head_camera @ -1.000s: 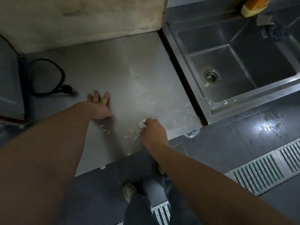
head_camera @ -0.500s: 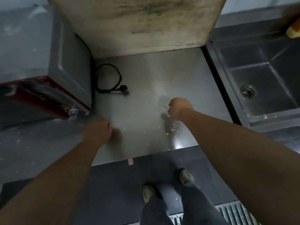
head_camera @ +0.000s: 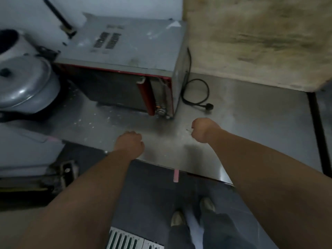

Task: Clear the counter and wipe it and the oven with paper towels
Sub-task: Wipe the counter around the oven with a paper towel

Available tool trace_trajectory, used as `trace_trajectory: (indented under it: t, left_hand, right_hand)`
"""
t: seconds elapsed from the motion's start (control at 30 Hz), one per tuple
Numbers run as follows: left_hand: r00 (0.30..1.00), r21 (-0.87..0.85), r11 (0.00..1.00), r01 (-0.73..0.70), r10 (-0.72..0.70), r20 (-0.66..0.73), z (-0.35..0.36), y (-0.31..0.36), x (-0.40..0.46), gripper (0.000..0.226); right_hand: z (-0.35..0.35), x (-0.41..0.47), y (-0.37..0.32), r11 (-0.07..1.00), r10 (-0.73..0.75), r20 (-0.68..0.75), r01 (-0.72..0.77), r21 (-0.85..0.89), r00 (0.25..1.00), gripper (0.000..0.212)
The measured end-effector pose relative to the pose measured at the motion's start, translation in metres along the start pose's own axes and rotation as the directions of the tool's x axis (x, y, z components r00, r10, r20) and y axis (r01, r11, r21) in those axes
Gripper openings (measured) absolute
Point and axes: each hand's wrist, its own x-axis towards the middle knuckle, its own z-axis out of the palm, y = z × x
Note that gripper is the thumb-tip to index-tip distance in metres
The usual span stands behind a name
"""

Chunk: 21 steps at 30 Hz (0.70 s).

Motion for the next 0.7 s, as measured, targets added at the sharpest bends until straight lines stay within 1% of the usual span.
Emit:
trace_trajectory:
  t: [0.1,0.23,0.3,0.4,0.43,0.57,0.63,0.7]
  left_hand:
    - [0.998,0.016,0.999,0.051,-0.051,0.021,-0.007,-0.003,-0.004,0.040]
    - [0.990,0.011,0.991,0.132,-0.132,0.042,-0.017,-0.004,-0.014,0.044]
    - [0.983,0.015,0.985,0.173,-0.174,0.053,-0.018,-0.005,-0.022,0.045]
    - [0.965,-0.006,0.968,0.249,-0.248,0.086,-0.016,-0.011,-0.029,0.048]
    - [0.959,-0.019,0.963,0.269,-0.266,0.092,-0.017,-0.012,-0.032,0.049]
    - [0.933,-0.055,0.938,0.343,-0.333,0.141,-0.017,-0.022,-0.053,0.049]
    - [0.919,-0.040,0.925,0.377,-0.368,0.145,-0.015,-0.036,-0.064,0.044]
    - [0.898,-0.049,0.906,0.421,-0.409,0.164,-0.015,-0.054,-0.075,0.043]
  right_hand:
    - [-0.007,0.009,-0.028,0.994,-0.102,0.027,0.103,-0.040,0.994,0.044]
    - [0.001,0.024,-0.039,0.976,-0.195,0.031,0.197,-0.092,0.980,0.052]
    - [0.006,0.030,-0.040,0.972,-0.207,0.059,0.212,-0.099,0.977,0.053]
    - [0.006,0.041,-0.048,0.964,-0.218,0.100,0.230,-0.131,0.971,0.042]
    - [0.007,0.045,-0.052,0.962,-0.224,0.114,0.238,-0.131,0.968,0.041]
    - [0.018,0.050,-0.081,0.956,-0.216,0.203,0.250,-0.156,0.955,0.055]
    - [0.024,0.050,-0.102,0.944,-0.224,0.225,0.269,-0.194,0.948,0.055]
    - [0.026,0.049,-0.126,0.925,-0.273,0.227,0.320,-0.205,0.935,0.049]
